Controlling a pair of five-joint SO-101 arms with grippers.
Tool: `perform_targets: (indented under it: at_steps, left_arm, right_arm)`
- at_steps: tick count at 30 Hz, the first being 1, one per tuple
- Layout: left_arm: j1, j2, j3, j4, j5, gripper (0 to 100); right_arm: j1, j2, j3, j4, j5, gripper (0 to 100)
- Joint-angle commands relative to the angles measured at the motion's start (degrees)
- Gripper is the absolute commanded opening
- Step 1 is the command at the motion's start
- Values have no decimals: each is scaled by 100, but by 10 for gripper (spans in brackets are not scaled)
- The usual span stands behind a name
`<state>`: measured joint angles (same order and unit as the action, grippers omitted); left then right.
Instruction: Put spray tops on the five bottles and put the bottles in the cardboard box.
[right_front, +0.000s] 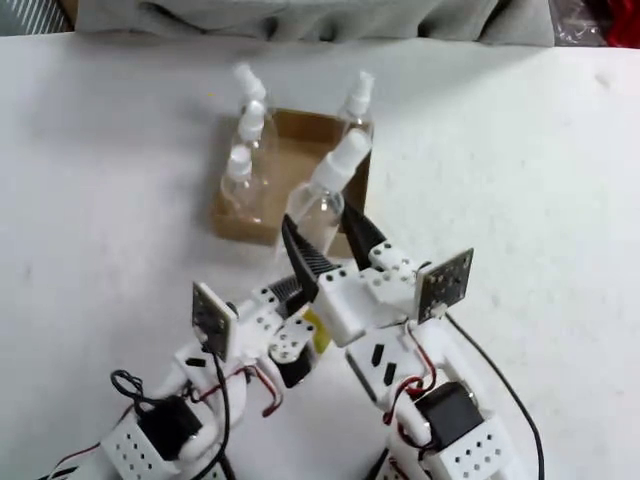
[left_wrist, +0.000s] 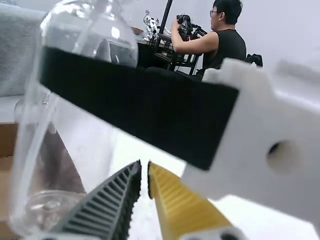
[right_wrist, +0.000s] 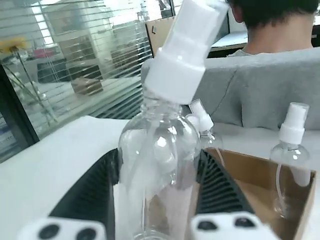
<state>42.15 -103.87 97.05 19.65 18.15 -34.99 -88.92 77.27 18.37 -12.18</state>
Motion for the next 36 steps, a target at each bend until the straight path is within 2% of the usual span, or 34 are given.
perform_targets:
  at_steps: [1,20,22,27,31,36]
  left_arm:
    - [-48,-48,0,-26,-70,21]
    - [-224,-57,0,264,-88,22]
    - [-215,-57,0,334,-343,22]
    - [-198,-84,-387,1380,-993,22]
    - [-233,-84,-1187,2778,-1081,22]
    - [-409,-84,-2075,4536,-1565,23]
  right_arm:
    - [-22,-84,-369,321,273,16]
    - [312,-40,-501,391,316,16]
    - [321,-31,-484,391,316,16]
    - [330,-13,-448,163,316,16]
    - [558,426,-413,-242,316,16]
    - [910,1437,-396,-1077,316,16]
